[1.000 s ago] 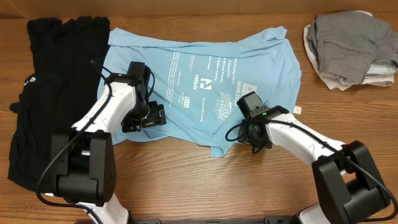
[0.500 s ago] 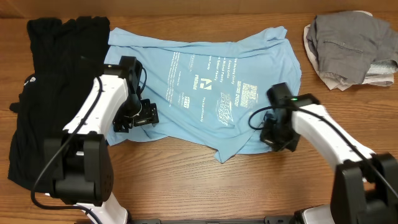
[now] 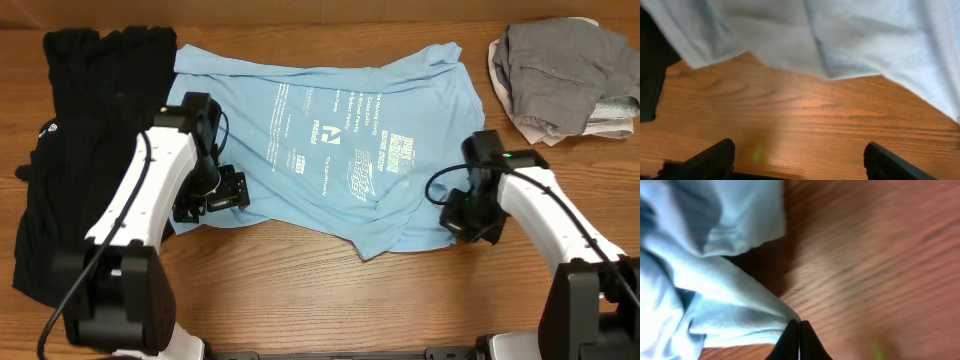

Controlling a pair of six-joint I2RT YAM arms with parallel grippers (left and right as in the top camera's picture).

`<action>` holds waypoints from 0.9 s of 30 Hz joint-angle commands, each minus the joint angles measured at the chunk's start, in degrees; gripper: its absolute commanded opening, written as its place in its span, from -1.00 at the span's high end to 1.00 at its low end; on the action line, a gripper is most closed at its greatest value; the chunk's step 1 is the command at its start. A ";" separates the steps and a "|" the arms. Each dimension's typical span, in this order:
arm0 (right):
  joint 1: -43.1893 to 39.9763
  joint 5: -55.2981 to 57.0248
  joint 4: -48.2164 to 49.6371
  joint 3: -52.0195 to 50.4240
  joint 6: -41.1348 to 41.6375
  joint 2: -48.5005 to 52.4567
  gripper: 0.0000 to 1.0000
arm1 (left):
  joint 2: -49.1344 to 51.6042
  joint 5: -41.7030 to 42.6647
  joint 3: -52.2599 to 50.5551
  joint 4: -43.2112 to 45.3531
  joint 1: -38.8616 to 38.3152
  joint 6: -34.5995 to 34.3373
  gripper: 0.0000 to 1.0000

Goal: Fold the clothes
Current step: 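Grasp the shirt's bottom corners with left and right grippers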

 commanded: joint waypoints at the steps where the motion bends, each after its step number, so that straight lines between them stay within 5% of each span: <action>1: -3.58 -1.25 -1.97 1.14 -2.56 -0.83 0.92 | -5.11 0.48 -3.34 -0.13 1.60 -1.51 -0.69; 18: -4.63 -3.15 -4.61 1.14 -5.11 -0.83 0.92 | -16.20 -3.13 -21.94 12.15 2.16 -12.98 -0.79; 23: -4.63 -3.10 -4.02 1.14 -5.31 -0.83 0.92 | -16.20 -9.27 -25.09 15.69 6.97 -11.15 -0.88; 27: -4.63 -3.10 -3.37 1.14 -5.29 -0.83 0.92 | -16.15 -9.27 -26.49 23.08 12.09 -1.81 -0.89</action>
